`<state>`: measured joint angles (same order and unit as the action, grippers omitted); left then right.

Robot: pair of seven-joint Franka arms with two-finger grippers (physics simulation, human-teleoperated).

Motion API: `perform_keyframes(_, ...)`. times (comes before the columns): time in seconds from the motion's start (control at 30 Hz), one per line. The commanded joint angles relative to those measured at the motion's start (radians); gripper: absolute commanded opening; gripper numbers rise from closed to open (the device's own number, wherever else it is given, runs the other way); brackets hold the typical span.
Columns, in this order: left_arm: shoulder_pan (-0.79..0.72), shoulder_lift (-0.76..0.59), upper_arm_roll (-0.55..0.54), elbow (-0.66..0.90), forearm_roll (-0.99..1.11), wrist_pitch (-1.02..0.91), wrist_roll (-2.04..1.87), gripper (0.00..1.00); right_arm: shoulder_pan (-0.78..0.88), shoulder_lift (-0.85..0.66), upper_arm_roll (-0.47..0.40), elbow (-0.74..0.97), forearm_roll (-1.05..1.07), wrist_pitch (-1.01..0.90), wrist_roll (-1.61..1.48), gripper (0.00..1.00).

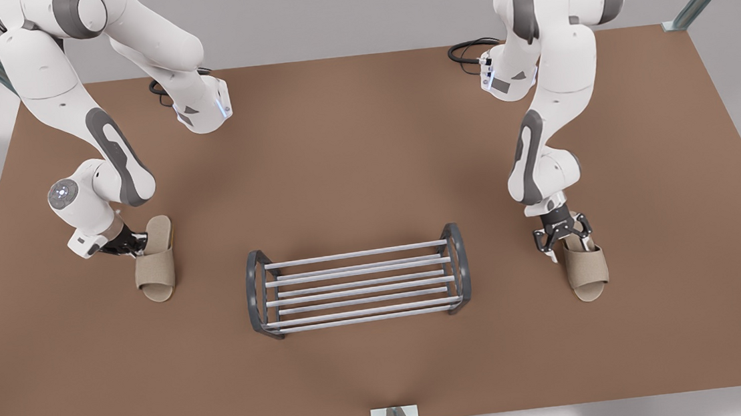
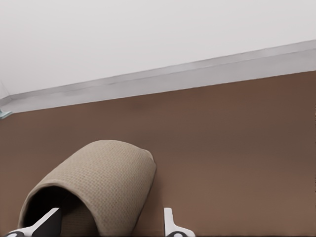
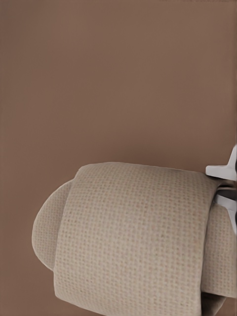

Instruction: Place the right shoe on the shoe rack with the right arm, and place the left shoe on the shoe rack with the left arm

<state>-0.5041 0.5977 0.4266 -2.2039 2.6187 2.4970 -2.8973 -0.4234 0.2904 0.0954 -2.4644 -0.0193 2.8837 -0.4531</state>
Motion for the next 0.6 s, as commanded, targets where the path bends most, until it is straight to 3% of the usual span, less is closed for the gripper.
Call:
perform_keyframes(0.0, 0.001, 0.005, -0.002, 0.006, -0.002, -0.001, -0.918, 1.0, -0.001, 0.0, 0.0, 0.001, -0.001, -0.004, -0.038, 0.21)
perform_keyframes(0.1, 0.003, 0.025, -0.003, 0.032, -0.002, -0.001, -0.916, 1.0, 0.002, -0.004, 0.0, 0.002, -0.001, -0.007, -0.053, 0.21)
perform_keyframes(0.3, 0.045, 0.053, -0.04, 0.085, 0.0, 0.0, -0.916, 1.0, 0.02, -0.031, 0.032, 0.222, 0.001, -0.36, -0.058, 0.21)
perform_keyframes(0.33, 0.047, 0.053, -0.04, 0.085, 0.0, 0.0, -0.916, 0.9, 0.018, -0.037, 0.043, 0.249, 0.005, -0.388, -0.059, 0.21)
perform_keyframes(0.4, 0.047, 0.05, -0.039, 0.087, 0.0, 0.002, -0.916, 0.53, 0.015, -0.069, 0.058, 0.303, 0.013, -0.48, -0.036, 0.21)
perform_keyframes(0.57, 0.047, 0.017, -0.034, 0.101, 0.003, 0.008, -0.876, 0.28, 0.018, -0.22, 0.118, 0.413, 0.13, -0.771, 0.05, 0.21)
